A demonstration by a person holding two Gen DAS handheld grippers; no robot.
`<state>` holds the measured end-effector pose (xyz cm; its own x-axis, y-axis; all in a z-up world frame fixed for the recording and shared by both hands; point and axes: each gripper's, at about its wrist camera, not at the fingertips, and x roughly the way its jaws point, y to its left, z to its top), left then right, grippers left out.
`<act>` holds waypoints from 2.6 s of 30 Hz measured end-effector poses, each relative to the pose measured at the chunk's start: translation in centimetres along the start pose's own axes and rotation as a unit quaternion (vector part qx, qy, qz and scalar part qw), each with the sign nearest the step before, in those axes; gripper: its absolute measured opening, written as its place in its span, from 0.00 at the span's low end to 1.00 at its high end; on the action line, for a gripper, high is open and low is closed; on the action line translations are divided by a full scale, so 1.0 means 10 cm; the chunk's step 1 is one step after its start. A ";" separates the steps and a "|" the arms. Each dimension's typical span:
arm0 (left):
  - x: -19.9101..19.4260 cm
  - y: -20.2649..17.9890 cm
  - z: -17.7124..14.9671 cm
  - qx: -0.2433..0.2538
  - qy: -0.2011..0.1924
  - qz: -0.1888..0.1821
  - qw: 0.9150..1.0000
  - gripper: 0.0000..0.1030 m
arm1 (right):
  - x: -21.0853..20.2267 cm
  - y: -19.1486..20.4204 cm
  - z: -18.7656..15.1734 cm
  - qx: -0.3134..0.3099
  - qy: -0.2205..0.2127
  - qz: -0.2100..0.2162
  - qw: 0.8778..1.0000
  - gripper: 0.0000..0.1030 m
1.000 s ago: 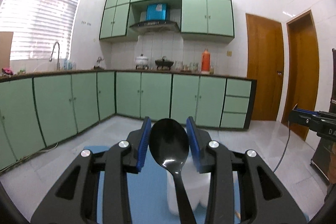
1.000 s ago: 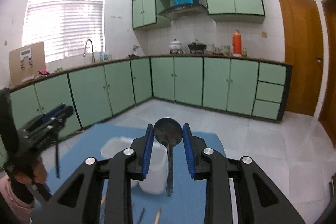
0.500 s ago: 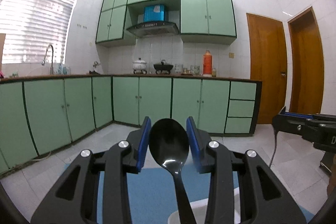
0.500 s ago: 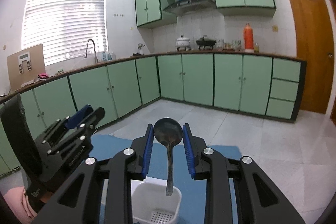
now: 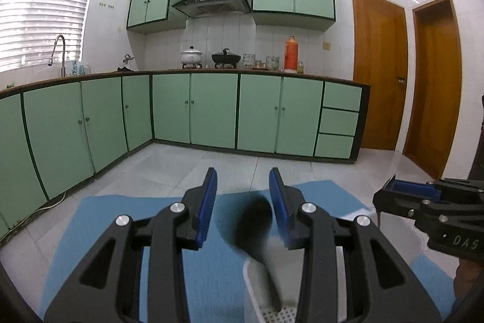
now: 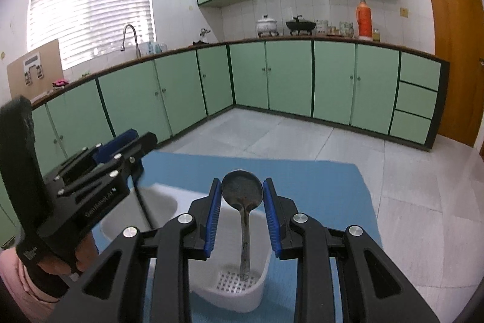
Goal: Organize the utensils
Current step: 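Open both tools to drop the spoons into the holder, then grasp a metal spoon with the left tool while the right tool grasps another metal spoon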
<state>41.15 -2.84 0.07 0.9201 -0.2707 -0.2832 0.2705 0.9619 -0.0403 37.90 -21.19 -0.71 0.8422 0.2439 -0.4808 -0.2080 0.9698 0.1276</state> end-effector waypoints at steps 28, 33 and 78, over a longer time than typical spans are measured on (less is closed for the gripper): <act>-1.25 0.16 -0.67 -0.039 0.167 0.059 0.983 0.78 | -0.79 -0.08 -0.79 0.033 0.026 -0.040 0.998 0.59; -1.24 0.25 -1.01 -0.068 0.229 0.076 0.968 0.78 | -0.87 -0.09 -1.02 0.036 0.041 -0.048 0.997 0.59; -1.18 0.14 -1.33 -0.063 0.271 0.041 0.960 0.32 | -0.75 -0.15 -1.64 0.027 0.168 -0.070 0.983 0.41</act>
<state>26.92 2.18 -9.39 0.6450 -0.1672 -0.7457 0.1368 0.9853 -0.1026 23.78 -24.32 -11.52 0.6470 0.1061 -0.7551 -0.0672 0.9943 0.0822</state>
